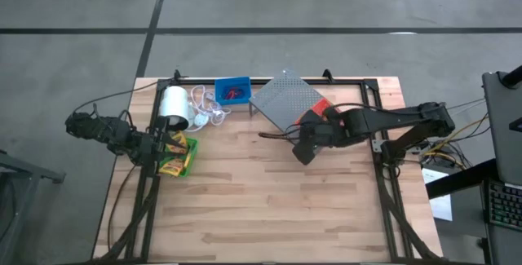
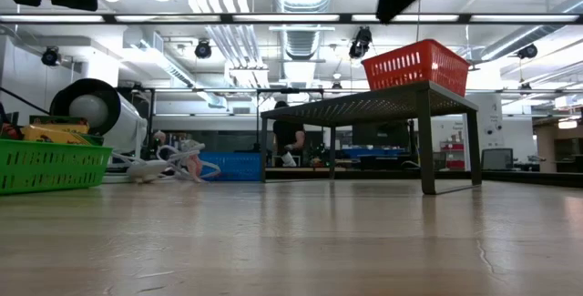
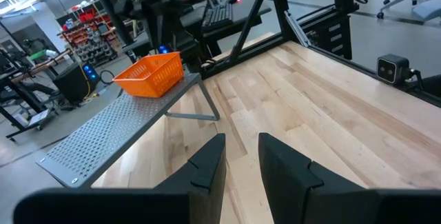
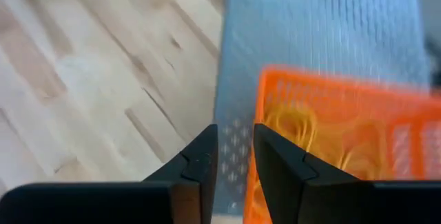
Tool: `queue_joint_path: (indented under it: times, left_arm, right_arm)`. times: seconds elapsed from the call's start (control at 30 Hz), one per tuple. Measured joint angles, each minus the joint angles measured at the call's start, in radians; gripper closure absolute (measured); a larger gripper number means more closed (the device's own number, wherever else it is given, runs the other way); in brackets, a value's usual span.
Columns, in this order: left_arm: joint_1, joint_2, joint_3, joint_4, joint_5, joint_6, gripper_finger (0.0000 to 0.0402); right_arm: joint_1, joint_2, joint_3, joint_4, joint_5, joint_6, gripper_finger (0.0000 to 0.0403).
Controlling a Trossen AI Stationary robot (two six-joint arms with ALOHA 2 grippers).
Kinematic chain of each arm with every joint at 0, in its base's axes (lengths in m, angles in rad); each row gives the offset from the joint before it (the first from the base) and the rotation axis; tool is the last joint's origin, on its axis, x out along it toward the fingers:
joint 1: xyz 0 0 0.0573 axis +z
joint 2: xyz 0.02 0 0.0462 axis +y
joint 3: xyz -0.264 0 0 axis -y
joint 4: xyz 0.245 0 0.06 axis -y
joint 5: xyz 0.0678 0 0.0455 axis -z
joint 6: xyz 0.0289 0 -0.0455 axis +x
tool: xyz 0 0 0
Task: Pick & Place Office Desk Supplies
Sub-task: Put the green bin on the shelf
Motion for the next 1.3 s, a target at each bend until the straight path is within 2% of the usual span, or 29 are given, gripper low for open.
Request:
queue_joint_path:
  times: [0.17,0.33,0.53,0.7,0.8,0.93,1.07,1.3]
  left_arm:
    - [0.0,0.0,0.0,0.0,0.0,0.0,0.0311]
    - [0.0,0.0,0.0,0.0,0.0,0.0,0.0311]
    - [0.0,0.0,0.0,0.0,0.0,0.0,0.0311]
    - [0.0,0.0,0.0,0.0,0.0,0.0,0.0311]
    - [0.0,0.0,0.0,0.0,0.0,0.0,0.0311]
    - [0.0,0.0,0.0,0.0,0.0,0.0,0.0311]
    - [0.0,0.0,0.0,0.0,0.0,0.0,0.0311]
    - [0.0,0.0,0.0,0.0,0.0,0.0,0.0311]
  right_arm:
    - [0.005,0.003,0.022,0.15,0.041,-0.193,0.0312]
    - [0.005,0.003,-0.02,0.377,0.046,-0.442,0.0312]
    - [0.004,0.003,-0.174,0.731,0.04,-0.817,0.032]
    - [0.005,0.003,-0.347,1.044,-0.005,-1.031,0.0332]
    - [0.003,0.003,-0.436,1.19,-0.011,-1.075,0.0335]
    - [0.002,0.003,-0.52,1.295,-0.015,-1.084,0.0331]
    - [0.017,0.003,-0.55,1.296,-0.019,-1.088,0.0326]
    - [0.045,0.003,-0.527,1.295,-0.02,-1.188,0.0332]
